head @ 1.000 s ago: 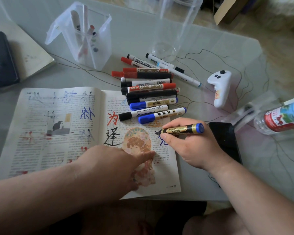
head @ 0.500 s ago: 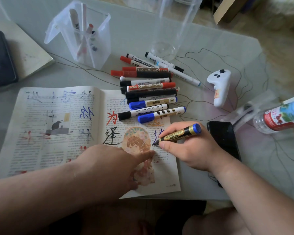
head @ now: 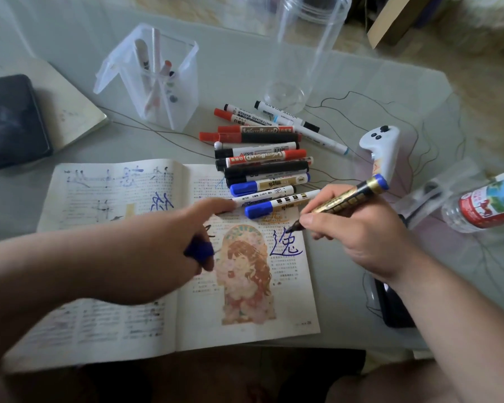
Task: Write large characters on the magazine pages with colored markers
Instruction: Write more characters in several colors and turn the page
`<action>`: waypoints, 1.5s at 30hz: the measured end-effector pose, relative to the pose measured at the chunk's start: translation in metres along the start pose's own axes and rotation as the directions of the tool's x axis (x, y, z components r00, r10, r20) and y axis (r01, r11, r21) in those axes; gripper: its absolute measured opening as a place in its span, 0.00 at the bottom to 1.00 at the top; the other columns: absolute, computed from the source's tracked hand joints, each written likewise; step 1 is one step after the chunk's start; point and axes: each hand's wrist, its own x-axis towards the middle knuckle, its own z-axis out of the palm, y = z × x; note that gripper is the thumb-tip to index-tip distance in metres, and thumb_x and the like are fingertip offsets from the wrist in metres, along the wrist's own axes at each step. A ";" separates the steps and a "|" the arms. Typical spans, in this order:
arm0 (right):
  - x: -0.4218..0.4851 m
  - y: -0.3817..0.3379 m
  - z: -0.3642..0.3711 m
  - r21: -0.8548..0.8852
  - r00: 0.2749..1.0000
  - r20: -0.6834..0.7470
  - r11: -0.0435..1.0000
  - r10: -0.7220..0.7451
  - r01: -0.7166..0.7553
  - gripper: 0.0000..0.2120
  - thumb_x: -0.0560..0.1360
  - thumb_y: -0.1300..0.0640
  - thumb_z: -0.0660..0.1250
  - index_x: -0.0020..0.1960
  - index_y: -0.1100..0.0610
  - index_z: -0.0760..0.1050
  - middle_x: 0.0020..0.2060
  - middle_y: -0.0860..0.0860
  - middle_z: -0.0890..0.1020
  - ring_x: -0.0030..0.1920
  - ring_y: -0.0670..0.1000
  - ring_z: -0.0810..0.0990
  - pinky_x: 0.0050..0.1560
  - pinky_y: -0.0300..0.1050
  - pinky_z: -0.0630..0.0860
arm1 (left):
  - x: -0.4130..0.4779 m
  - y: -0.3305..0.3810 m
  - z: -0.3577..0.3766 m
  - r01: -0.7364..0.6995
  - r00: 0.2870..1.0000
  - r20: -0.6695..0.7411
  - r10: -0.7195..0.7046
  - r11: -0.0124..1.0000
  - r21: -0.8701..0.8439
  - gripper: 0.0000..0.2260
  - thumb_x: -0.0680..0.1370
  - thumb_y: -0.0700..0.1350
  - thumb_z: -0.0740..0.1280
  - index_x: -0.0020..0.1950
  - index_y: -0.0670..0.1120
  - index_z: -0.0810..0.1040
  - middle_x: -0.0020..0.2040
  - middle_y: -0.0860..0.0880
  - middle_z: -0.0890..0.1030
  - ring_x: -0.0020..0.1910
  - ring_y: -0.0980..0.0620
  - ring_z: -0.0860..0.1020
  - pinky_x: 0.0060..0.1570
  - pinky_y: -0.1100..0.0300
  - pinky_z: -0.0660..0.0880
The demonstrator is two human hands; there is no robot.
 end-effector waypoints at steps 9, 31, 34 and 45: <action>-0.009 -0.015 0.027 0.570 0.990 0.129 0.821 -0.048 -0.035 0.13 0.62 0.56 0.77 0.43 0.62 0.81 0.33 0.60 0.77 0.32 0.57 0.76 0.33 0.42 0.76 | -0.004 0.011 -0.009 -0.062 0.992 -0.128 -0.006 0.849 -0.525 0.17 0.71 0.35 0.77 0.55 0.51 0.79 0.47 0.53 0.87 0.48 0.51 0.86 0.58 0.48 0.79; -0.005 -0.053 0.014 0.374 0.964 0.163 0.918 -0.208 0.134 0.11 0.66 0.58 0.79 0.48 0.55 0.86 0.35 0.52 0.85 0.33 0.49 0.78 0.34 0.38 0.73 | 0.003 0.033 0.004 -0.300 0.948 -0.232 0.219 0.361 -0.883 0.05 0.73 0.45 0.74 0.40 0.43 0.83 0.32 0.47 0.75 0.28 0.54 0.68 0.28 0.63 0.68; -0.004 -0.056 0.013 0.427 0.962 0.218 0.902 -0.163 0.056 0.12 0.68 0.60 0.76 0.51 0.59 0.84 0.37 0.51 0.83 0.31 0.46 0.77 0.32 0.34 0.71 | 0.003 0.030 0.005 -0.304 0.950 -0.246 0.195 0.374 -0.876 0.06 0.71 0.46 0.73 0.39 0.45 0.82 0.31 0.49 0.73 0.28 0.54 0.67 0.28 0.63 0.67; -0.028 -0.050 0.040 -0.306 0.825 0.221 0.766 -0.521 0.566 0.05 0.78 0.55 0.71 0.50 0.55 0.77 0.32 0.43 0.77 0.30 0.45 0.75 0.31 0.39 0.70 | 0.003 0.030 -0.007 -0.309 0.931 -0.362 -0.057 0.407 -0.859 0.20 0.77 0.54 0.65 0.32 0.40 0.77 0.29 0.45 0.59 0.24 0.53 0.54 0.26 0.64 0.53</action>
